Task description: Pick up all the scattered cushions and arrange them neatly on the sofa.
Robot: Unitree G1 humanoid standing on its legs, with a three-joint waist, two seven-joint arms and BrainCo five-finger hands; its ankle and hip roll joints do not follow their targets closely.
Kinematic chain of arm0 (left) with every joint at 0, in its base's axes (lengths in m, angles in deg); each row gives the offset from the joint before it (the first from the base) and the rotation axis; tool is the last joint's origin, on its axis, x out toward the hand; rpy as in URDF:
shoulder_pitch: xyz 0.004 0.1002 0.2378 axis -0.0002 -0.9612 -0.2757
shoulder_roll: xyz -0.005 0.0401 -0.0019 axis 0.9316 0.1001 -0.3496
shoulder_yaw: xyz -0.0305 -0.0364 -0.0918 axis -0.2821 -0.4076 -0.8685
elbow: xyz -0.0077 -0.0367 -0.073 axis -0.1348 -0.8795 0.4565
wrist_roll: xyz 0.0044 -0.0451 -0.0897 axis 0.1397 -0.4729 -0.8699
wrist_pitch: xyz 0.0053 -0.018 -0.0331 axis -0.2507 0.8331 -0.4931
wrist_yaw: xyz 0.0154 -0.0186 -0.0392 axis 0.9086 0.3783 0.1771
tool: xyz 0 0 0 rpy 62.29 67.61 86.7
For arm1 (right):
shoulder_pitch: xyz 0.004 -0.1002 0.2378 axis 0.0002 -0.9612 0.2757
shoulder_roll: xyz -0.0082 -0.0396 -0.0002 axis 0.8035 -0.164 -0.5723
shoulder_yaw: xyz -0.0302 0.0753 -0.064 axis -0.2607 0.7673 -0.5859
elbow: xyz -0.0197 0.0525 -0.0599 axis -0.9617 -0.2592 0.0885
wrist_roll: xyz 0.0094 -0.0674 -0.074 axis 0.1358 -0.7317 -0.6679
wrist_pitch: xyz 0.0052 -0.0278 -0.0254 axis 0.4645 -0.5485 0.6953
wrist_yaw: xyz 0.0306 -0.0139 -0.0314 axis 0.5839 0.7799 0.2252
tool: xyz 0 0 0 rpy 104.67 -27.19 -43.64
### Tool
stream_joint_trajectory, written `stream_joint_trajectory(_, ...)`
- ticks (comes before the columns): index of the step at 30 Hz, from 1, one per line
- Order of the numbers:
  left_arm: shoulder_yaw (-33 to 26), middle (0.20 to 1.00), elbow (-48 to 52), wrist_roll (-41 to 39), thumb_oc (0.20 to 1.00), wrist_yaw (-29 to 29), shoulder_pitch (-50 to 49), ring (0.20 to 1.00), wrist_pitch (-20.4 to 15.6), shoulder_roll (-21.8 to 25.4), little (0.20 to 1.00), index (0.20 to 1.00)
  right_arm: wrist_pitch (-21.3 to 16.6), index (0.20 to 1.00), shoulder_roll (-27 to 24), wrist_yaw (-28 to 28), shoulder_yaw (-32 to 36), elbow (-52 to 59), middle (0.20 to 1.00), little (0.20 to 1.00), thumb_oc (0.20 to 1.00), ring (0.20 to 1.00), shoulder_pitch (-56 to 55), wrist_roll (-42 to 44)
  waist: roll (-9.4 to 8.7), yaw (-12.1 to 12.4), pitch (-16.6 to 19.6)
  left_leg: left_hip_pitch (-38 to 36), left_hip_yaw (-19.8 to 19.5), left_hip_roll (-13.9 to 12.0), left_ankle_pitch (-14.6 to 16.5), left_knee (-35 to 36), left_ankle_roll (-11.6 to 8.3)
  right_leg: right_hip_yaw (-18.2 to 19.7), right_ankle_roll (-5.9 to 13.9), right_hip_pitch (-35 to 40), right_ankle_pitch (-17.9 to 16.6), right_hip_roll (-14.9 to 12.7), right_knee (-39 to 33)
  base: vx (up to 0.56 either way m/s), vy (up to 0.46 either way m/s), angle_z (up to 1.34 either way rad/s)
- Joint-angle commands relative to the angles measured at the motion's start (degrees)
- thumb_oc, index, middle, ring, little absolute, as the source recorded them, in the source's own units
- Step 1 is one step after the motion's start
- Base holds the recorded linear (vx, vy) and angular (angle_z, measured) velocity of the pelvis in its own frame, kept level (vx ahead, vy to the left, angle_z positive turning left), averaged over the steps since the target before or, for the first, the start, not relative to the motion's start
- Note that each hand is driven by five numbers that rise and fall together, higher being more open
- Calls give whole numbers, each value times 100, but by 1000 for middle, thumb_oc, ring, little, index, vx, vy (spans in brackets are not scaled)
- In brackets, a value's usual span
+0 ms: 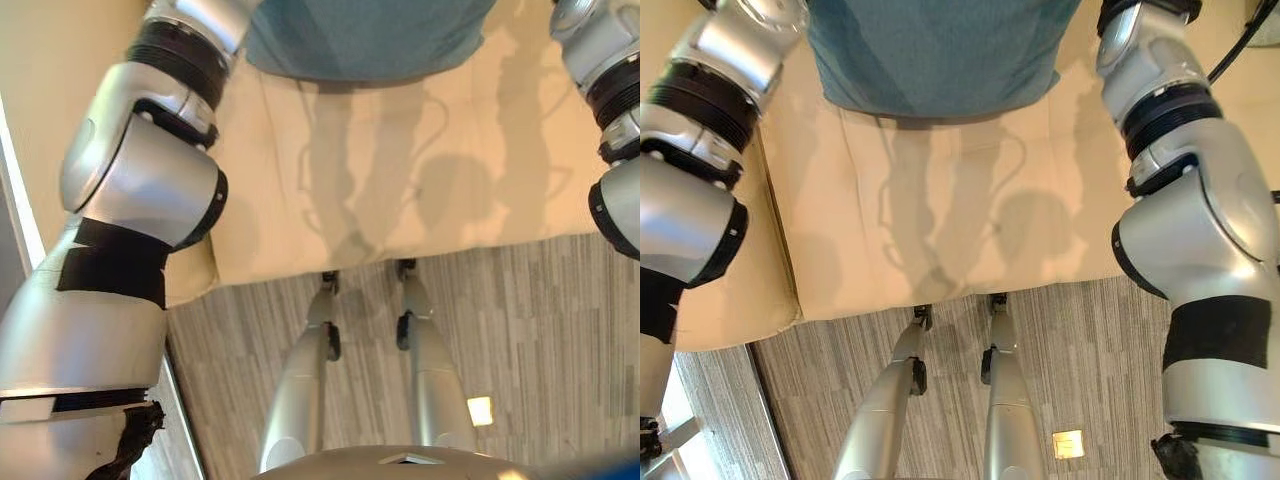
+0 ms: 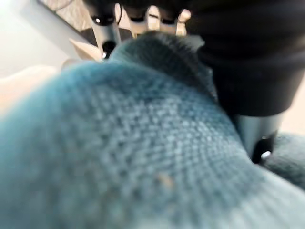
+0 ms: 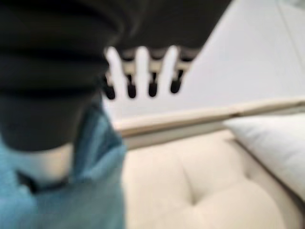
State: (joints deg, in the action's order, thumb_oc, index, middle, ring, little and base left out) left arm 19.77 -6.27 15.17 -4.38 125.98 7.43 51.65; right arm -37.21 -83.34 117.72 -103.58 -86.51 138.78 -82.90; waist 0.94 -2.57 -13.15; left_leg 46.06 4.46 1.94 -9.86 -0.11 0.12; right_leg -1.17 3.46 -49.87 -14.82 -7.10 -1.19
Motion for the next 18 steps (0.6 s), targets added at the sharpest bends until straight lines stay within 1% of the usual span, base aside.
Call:
stream_joint_trajectory(1, 141, 1000, -635, -247, 1000, 146, 637, 1000, -256, 153, 1000, 1000, -26, 1000, -155, 183, -289, -865, 1000, 1000, 1000, 1000, 597, 271, 151, -52, 294, -295, -279, -45, 508, 265, -407, -172, 658, 541, 741, -129, 19, 0, 0, 0)
stream_joint_trajectory(3, 40, 1000, -621, -541, 1000, 162, 655, 1000, -309, 435, 1000, 1000, 2, 1000, -320, 274, -289, -853, 1000, 1000, 1000, 1000, 689, 417, 145, -44, 312, -324, -272, -52, 508, 287, -414, -170, 662, 562, 745, -126, 2, 0, 0, 0)
stream_joint_trajectory(5, 61, 1000, -599, -582, 1000, 151, 655, 1000, -331, 676, 1000, 1000, 24, 1000, -463, 361, -359, -864, 1000, 1000, 1000, 1000, 736, 437, 152, -35, 338, -359, -255, -60, 513, 304, -416, -175, 661, 582, 746, -124, -9, 0, 0, 0)
stream_joint_trajectory(10, 231, 1000, -657, -702, 1000, -5, 730, 1000, -385, 1250, 1000, 1000, -56, 1000, -867, 192, -586, -977, 1000, 1000, 1000, 1000, 856, 646, 147, -32, 375, -430, -230, -83, 555, 252, -428, -173, 650, 674, 749, -139, 11, 0, 0, 0)
stream_joint_trajectory(11, 232, 1000, -660, -704, 1000, -7, 736, 1000, -387, 1251, 1000, 1000, -58, 1000, -868, 189, -589, -980, 1000, 1000, 1000, 1000, 862, 648, 148, -32, 368, -434, -230, -83, 556, 252, -428, -174, 650, 679, 749, -138, 10, 0, 0, 0)
stream_joint_trajectory(12, 334, 1000, -705, -716, 1000, -125, 745, 1000, -408, 1553, 1000, 1000, -124, 1000, -1092, 81, -700, -1003, 1000, 1000, 1000, 1000, 877, 675, 142, -29, 360, -477, -206, -103, 568, 232, -441, -193, 649, 709, 745, -147, 13, 0, 0, 0)
stream_joint_trajectory(13, 324, 1000, -688, -767, 1000, -140, 723, 1000, -401, 1669, 1000, 1000, -154, 1000, -1181, 42, -706, -978, 1000, 1000, 1000, 1000, 852, 734, 144, -26, 368, -490, -200, -105, 576, 230, -444, -191, 648, 724, 740, -146, 13, 0, 0, 0)
stream_joint_trajectory(14, 273, 1000, -652, -815, 1000, -154, 650, 1000, -445, 1890, 1000, 1000, -249, 1000, -1356, 2, -693, -903, 1000, 1000, 1000, 1000, 801, 813, 137, -22, 374, -496, -197, -114, 575, 228, -448, -192, 643, 747, 740, -148, 0, -9, -4, -3)
stream_joint_trajectory(15, 267, 1000, -647, -814, 1000, -154, 642, 1000, -445, 1892, 1000, 1000, -249, 1000, -1357, 2, -694, -900, 1000, 1000, 1000, 1000, 797, 814, 140, -23, 375, -498, -197, -114, 576, 228, -448, -192, 643, 751, 740, -147, -2, -1, -10, -4)
stream_joint_trajectory(16, 107, 1000, -461, -949, 1000, -243, 399, 1000, -520, 2254, 1000, 1000, -400, 1000, -1695, -26, -548, -591, 1000, 1000, 1000, 1000, 568, 1042, 134, -19, 391, -572, -192, -134, 606, 228, -457, -202, 639, 818, 751, -140, -9, -2, -10, -4)
stream_joint_trajectory(17, -9, 1000, -211, -904, 1000, -257, 190, 1000, -571, 2387, 1000, 1000, -438, 1000, -1912, -94, -462, -417, 1000, 1000, 1000, 1000, 351, 1086, 132, -11, 394, -622, -187, -142, 617, 225, -459, -212, 630, 883, 766, -140, -18, 0, 0, 0)
stream_joint_trajectory(18, -13, 1000, -206, -902, 1000, -255, 183, 1000, -569, 2387, 1000, 1000, -437, 1000, -1912, -93, -460, -414, 1000, 1000, 1000, 1000, 346, 1085, 132, -10, 396, -624, -187, -143, 617, 225, -459, -212, 630, 884, 765, -139, -19, 0, 0, 0)
